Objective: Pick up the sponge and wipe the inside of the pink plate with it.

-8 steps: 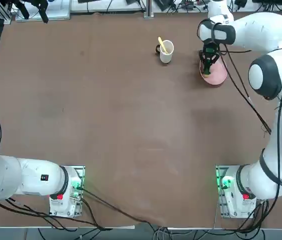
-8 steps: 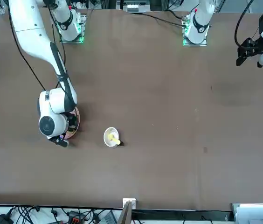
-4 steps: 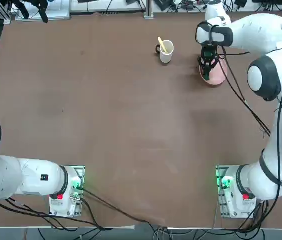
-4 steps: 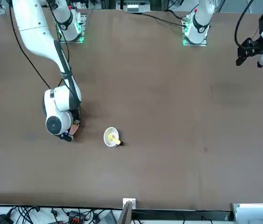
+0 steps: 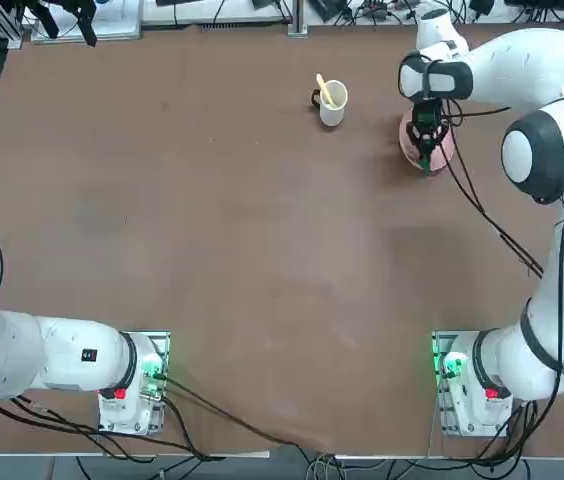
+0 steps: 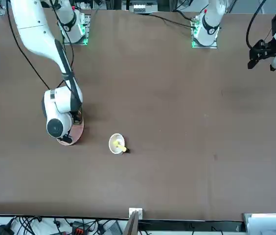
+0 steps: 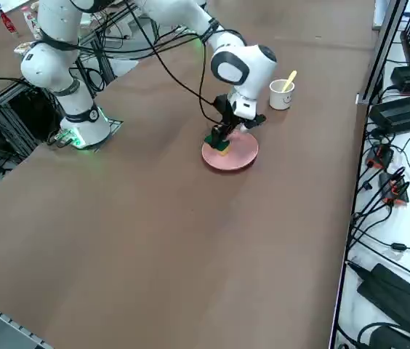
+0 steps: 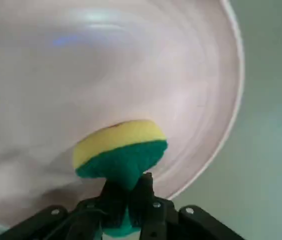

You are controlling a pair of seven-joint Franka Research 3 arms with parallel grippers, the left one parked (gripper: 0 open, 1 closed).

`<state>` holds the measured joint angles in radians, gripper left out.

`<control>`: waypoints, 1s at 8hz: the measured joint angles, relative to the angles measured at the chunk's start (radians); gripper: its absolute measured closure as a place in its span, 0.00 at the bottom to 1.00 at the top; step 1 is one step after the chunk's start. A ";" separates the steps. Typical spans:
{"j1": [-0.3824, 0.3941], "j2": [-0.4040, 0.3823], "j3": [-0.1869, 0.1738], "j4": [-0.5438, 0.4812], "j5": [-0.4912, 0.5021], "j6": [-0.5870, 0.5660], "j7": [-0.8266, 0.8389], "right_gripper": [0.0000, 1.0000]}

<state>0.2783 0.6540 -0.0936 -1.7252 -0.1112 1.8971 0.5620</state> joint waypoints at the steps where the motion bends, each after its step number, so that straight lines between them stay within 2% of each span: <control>1: 0.000 -0.004 -0.007 -0.013 -0.024 0.001 0.000 0.93; 5: -0.044 -0.011 -0.020 -0.027 -0.035 0.027 -0.087 0.93; 8: -0.092 -0.015 -0.021 -0.019 -0.035 0.098 -0.114 0.93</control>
<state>0.1867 0.6388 -0.1149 -1.7441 -0.1463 1.9949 0.4484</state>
